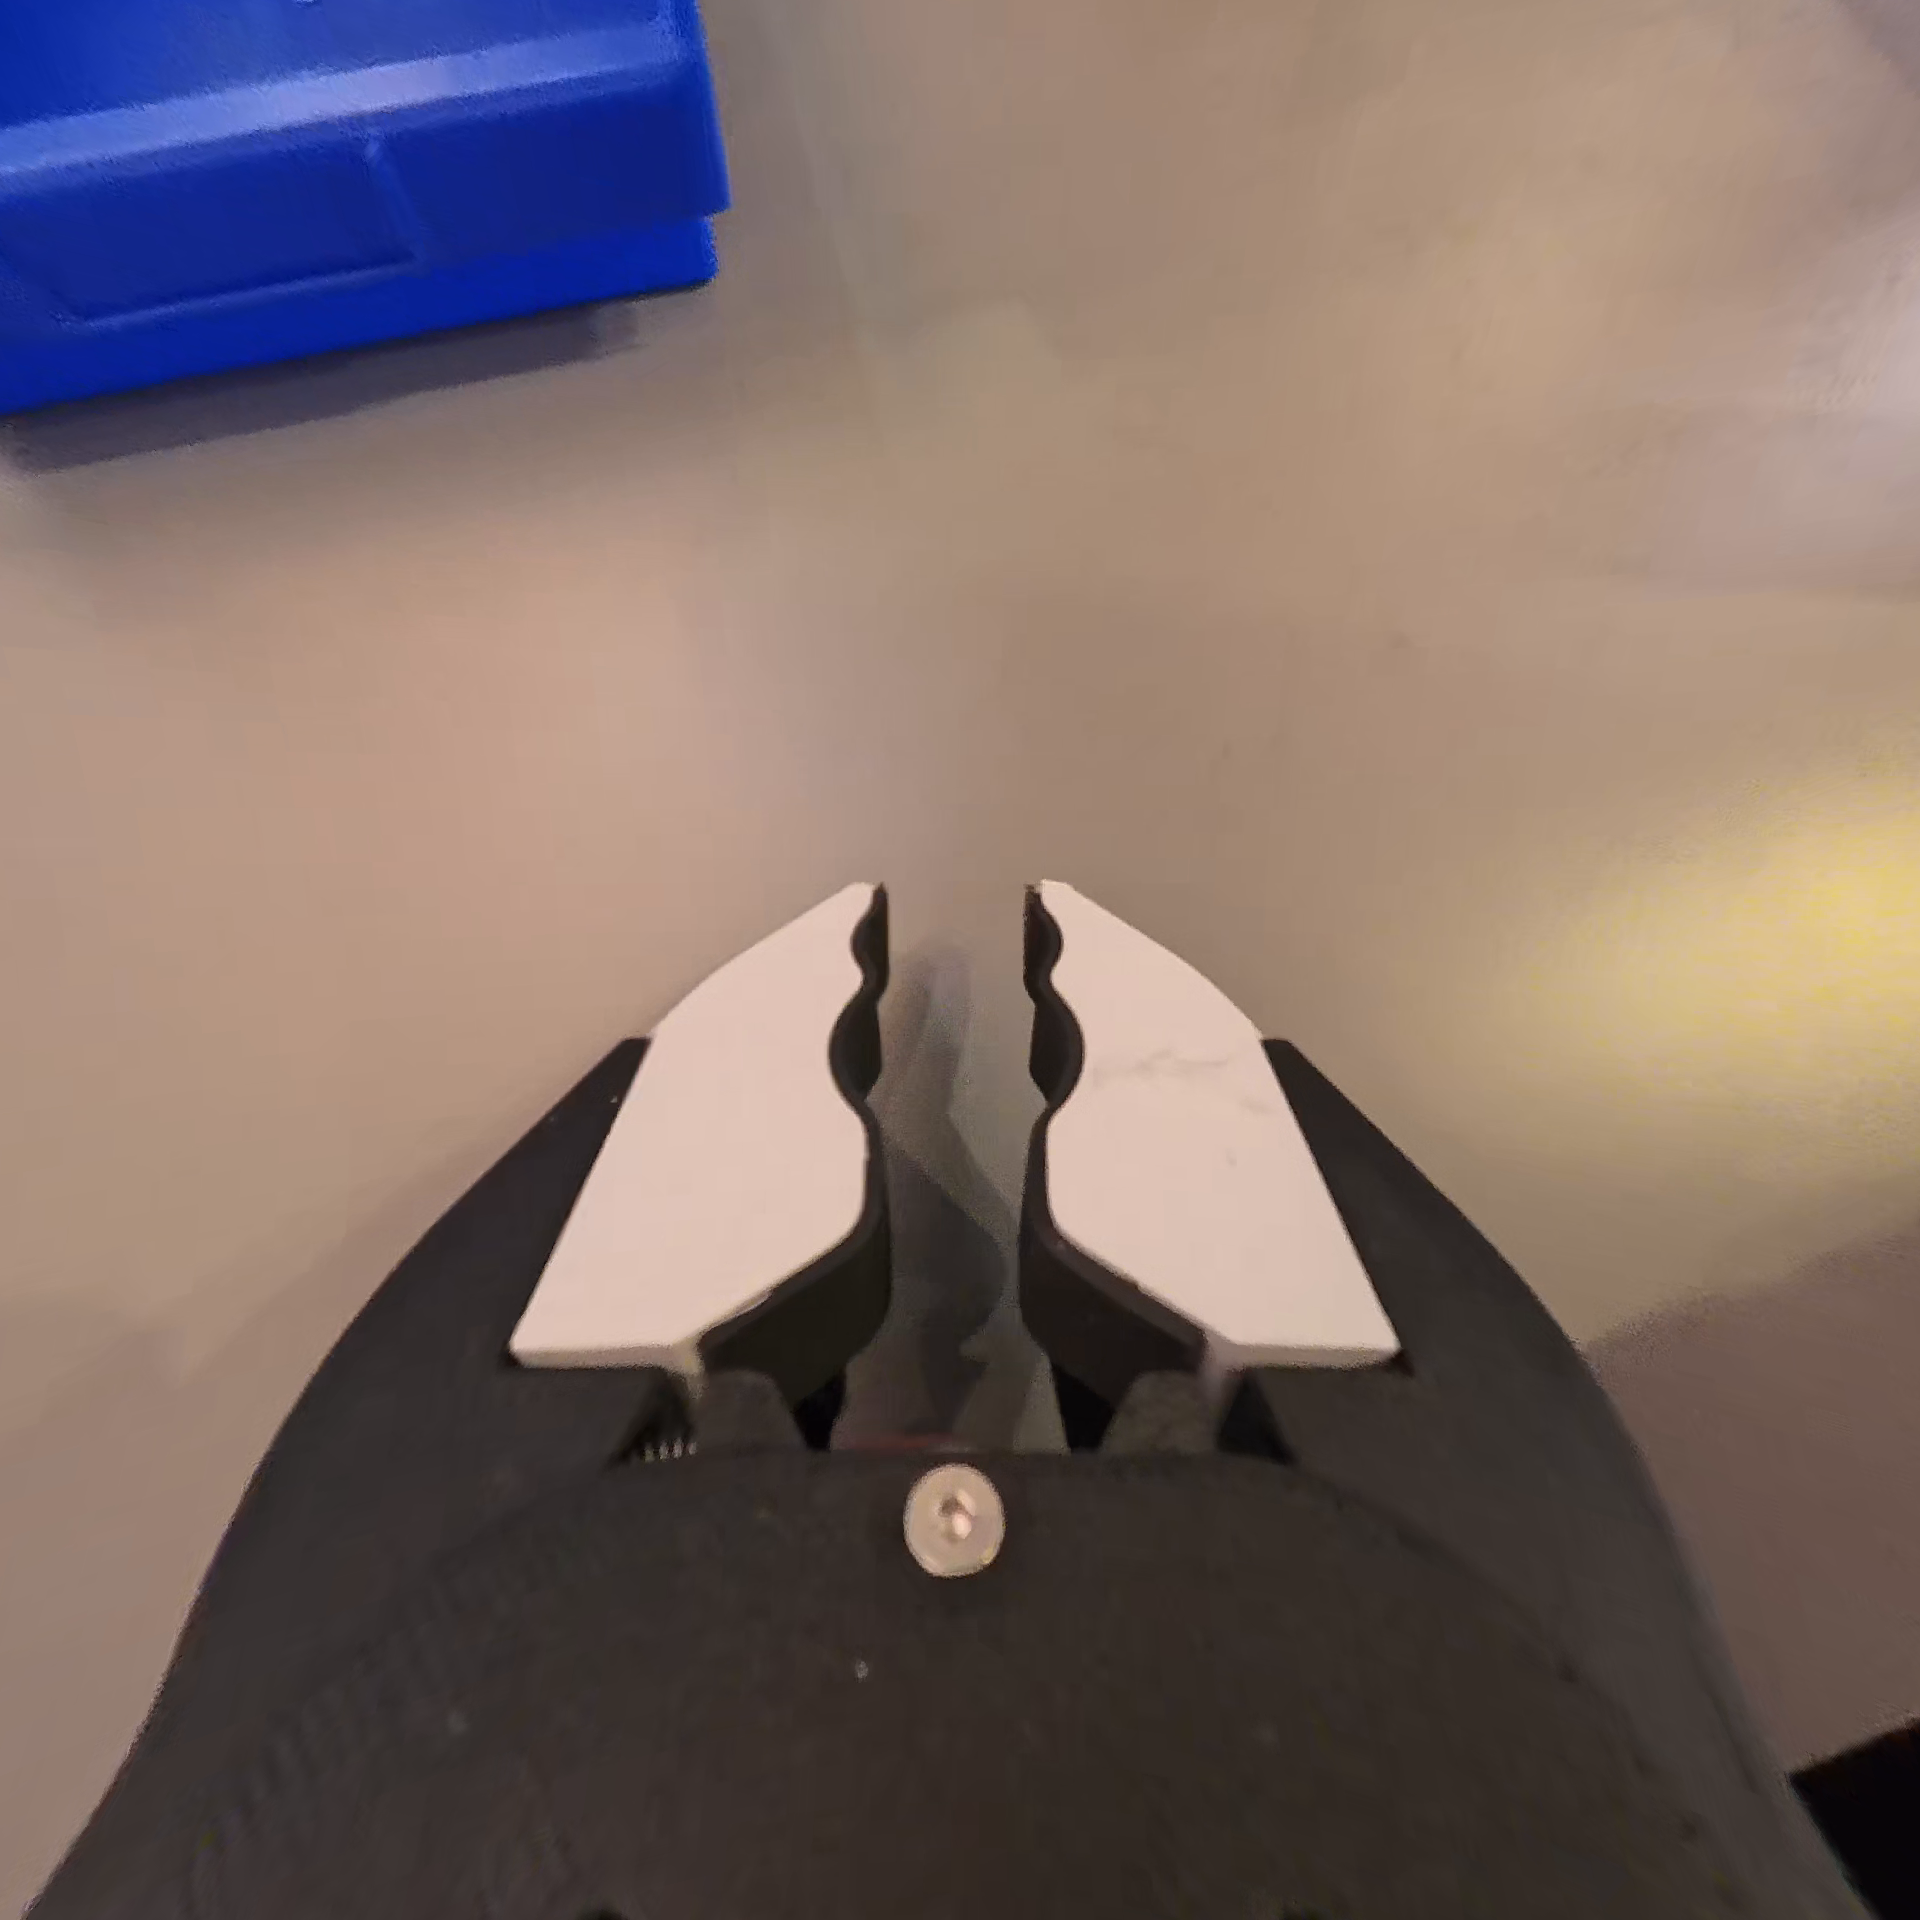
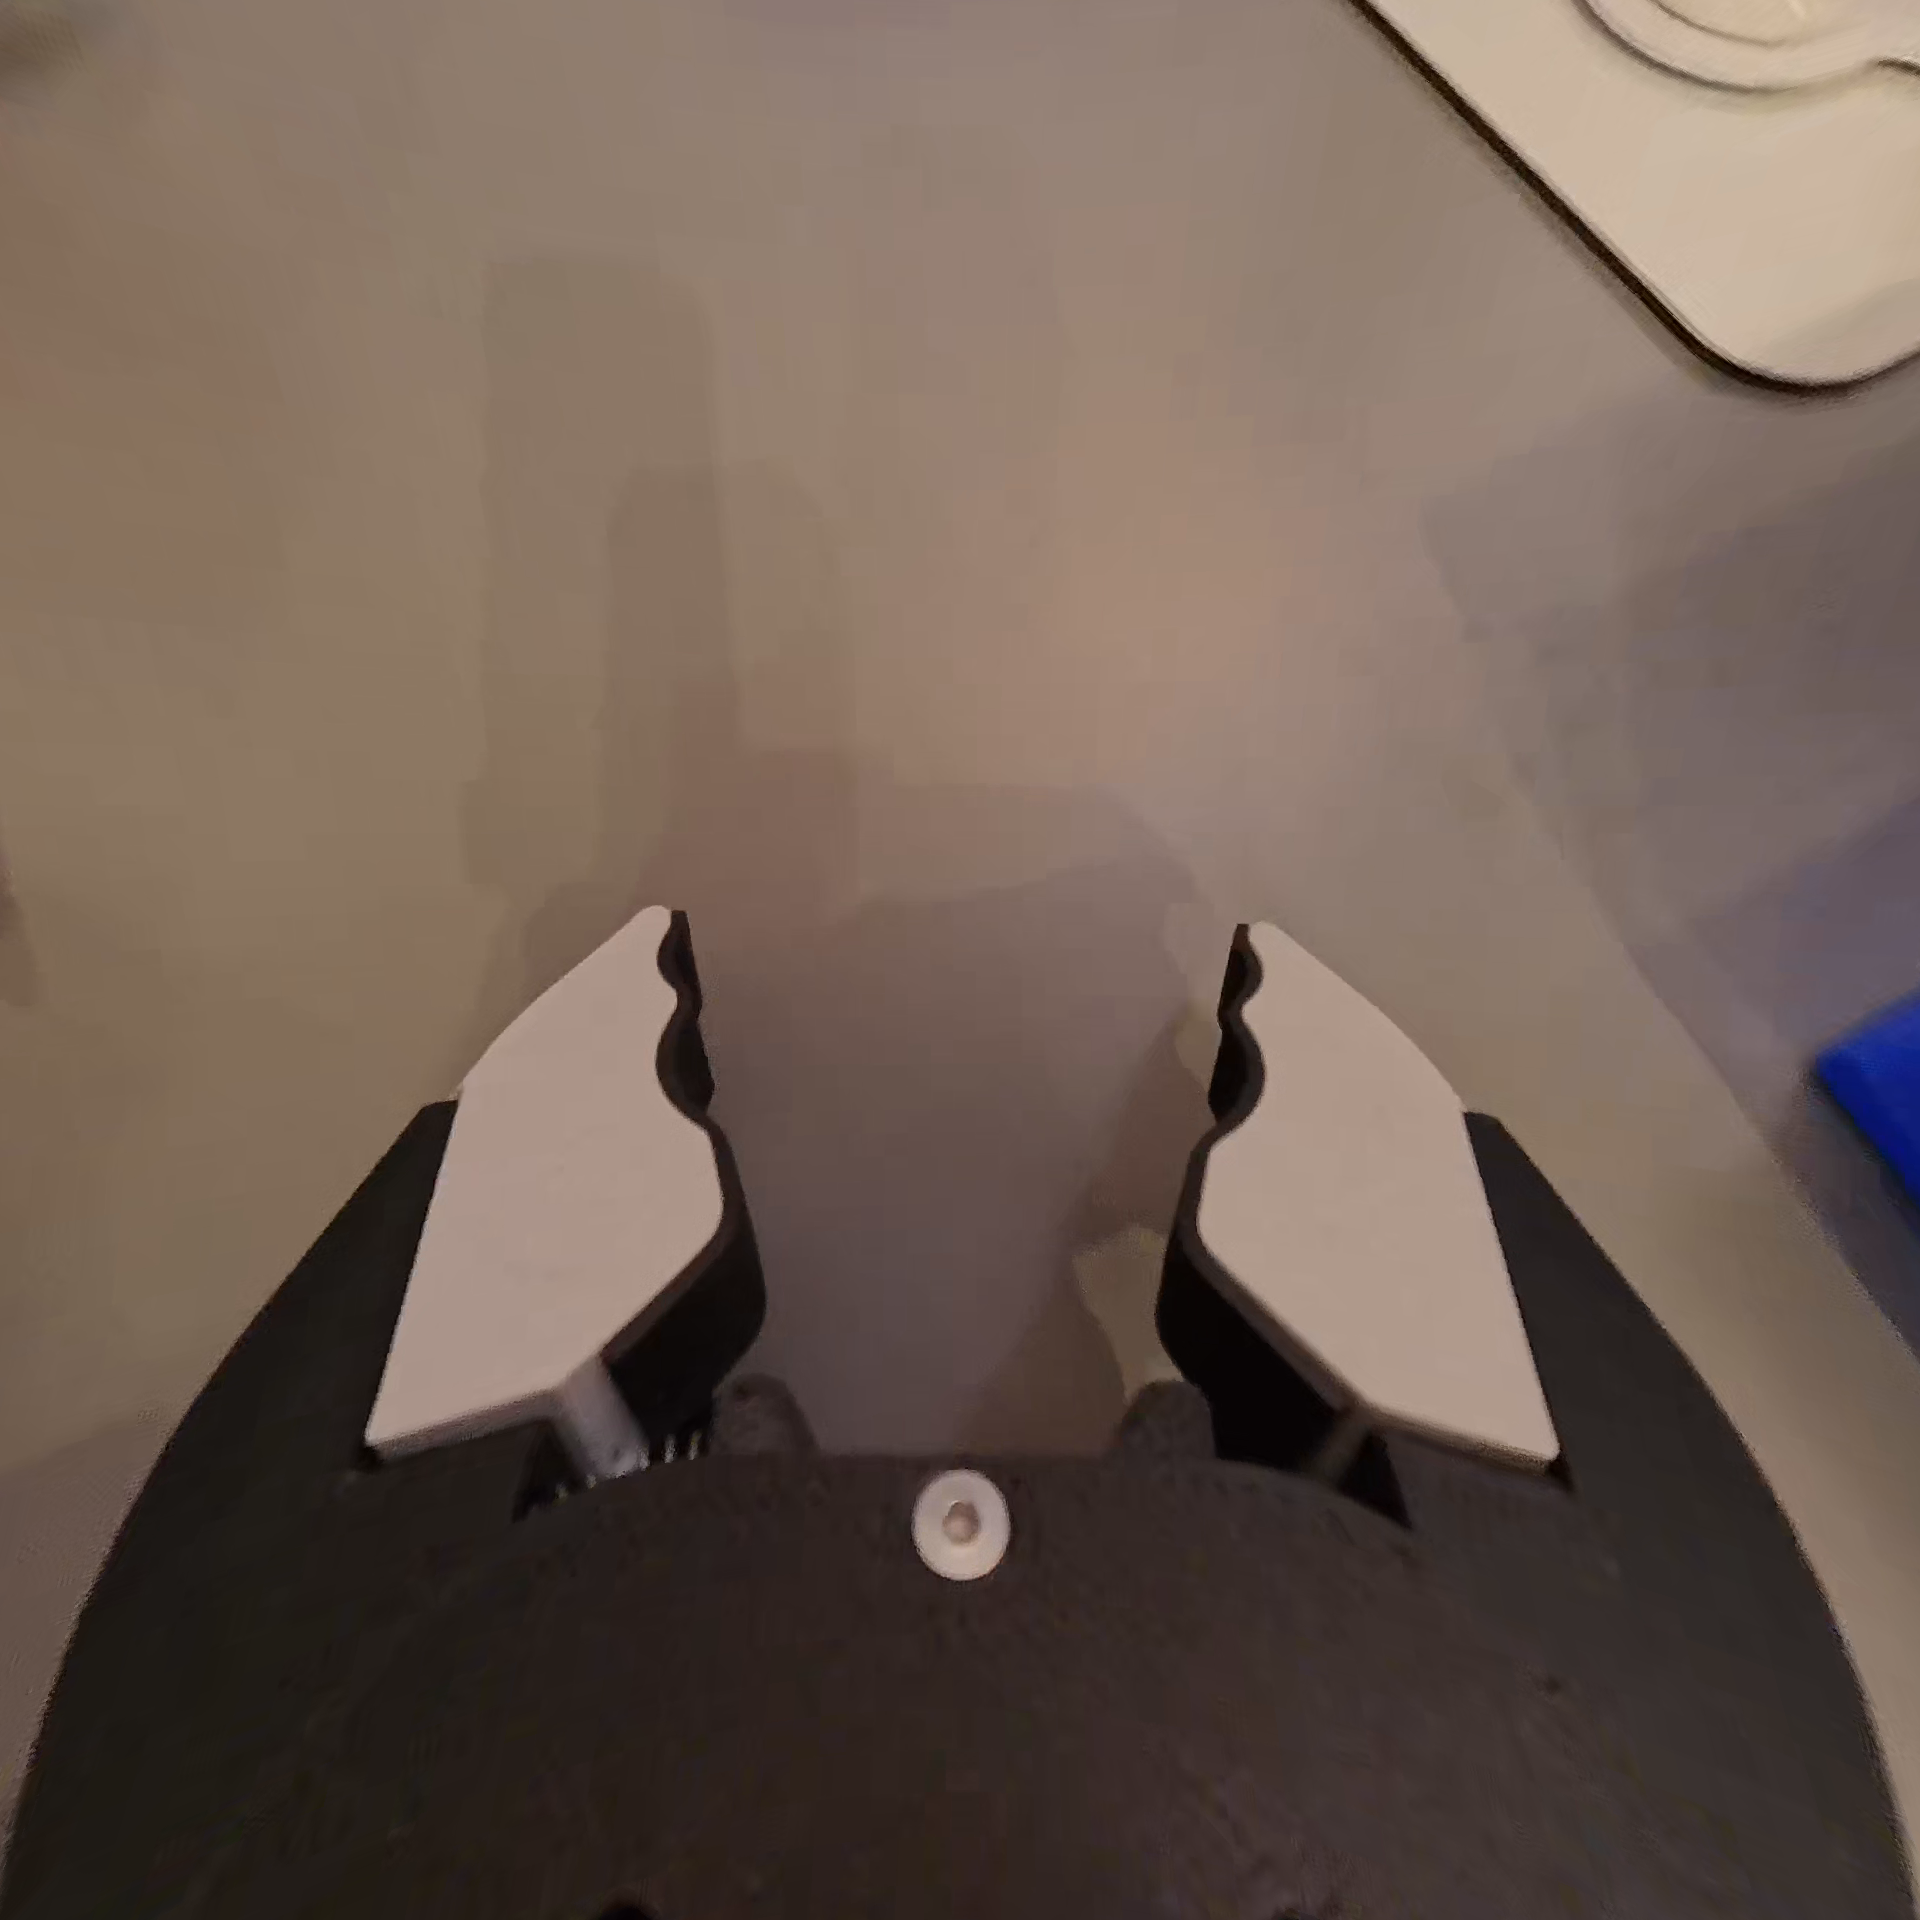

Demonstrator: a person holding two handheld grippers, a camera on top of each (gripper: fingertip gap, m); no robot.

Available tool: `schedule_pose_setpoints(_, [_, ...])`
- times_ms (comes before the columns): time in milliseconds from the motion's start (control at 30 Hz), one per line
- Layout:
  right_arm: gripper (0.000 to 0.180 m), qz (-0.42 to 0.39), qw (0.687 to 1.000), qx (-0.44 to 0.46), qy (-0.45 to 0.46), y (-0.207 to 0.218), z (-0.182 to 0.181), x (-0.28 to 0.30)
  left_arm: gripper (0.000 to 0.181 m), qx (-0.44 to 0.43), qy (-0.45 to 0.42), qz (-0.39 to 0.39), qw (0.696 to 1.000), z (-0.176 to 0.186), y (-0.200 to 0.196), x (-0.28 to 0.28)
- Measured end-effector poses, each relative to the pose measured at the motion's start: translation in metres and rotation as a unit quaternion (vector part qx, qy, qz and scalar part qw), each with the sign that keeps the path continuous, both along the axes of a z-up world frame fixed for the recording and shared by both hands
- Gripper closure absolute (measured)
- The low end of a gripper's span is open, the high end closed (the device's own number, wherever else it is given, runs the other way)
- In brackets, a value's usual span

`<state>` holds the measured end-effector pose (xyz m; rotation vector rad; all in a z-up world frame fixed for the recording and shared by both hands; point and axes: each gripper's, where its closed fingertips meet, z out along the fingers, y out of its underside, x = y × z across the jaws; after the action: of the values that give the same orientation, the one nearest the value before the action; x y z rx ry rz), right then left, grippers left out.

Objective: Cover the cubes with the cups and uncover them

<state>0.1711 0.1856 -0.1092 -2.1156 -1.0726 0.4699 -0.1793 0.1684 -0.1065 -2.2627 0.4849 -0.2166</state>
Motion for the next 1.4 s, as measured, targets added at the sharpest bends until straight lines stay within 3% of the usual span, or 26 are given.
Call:
schedule_pose_setpoints(33, [0.082,0.004,1.000,-0.003,0.008,0.003,0.003,-0.010,0.152,0.004,0.006,0.006,1.000,0.002,-0.003,-0.010])
schedule_pose_setpoints(300, [0.072,0.079,0.997,0.025,0.011,0.034,0.021,-0.116,0.128,0.027,0.012,0.097,0.995,0.019,-0.001,-0.122])
schedule_pose_setpoints(467, [0.061,0.079,0.996,0.037,0.020,0.068,0.024,-0.170,0.116,0.000,0.021,0.115,0.993,-0.001,0.012,-0.166])
schedule_pose_setpoints(500, [0.061,0.078,0.996,0.031,0.017,0.074,0.020,-0.178,0.111,-0.020,0.016,0.113,0.993,-0.010,0.013,-0.168])
schedule_pose_setpoints(633, [0.059,0.078,0.996,-0.029,-0.033,0.084,-0.019,-0.197,0.122,-0.041,0.013,0.078,0.996,-0.018,0.016,-0.158])
schedule_pose_setpoints(1000, [0.068,0.050,0.998,-0.021,-0.009,0.134,-0.013,-0.241,0.130,-0.039,-0.004,0.049,0.998,-0.017,0.017,-0.151])
schedule_pose_setpoints(1400, [0.080,0.073,0.997,-0.009,-0.025,0.133,-0.017,-0.248,0.130,-0.036,0.007,0.039,0.999,-0.018,0.017,-0.148])
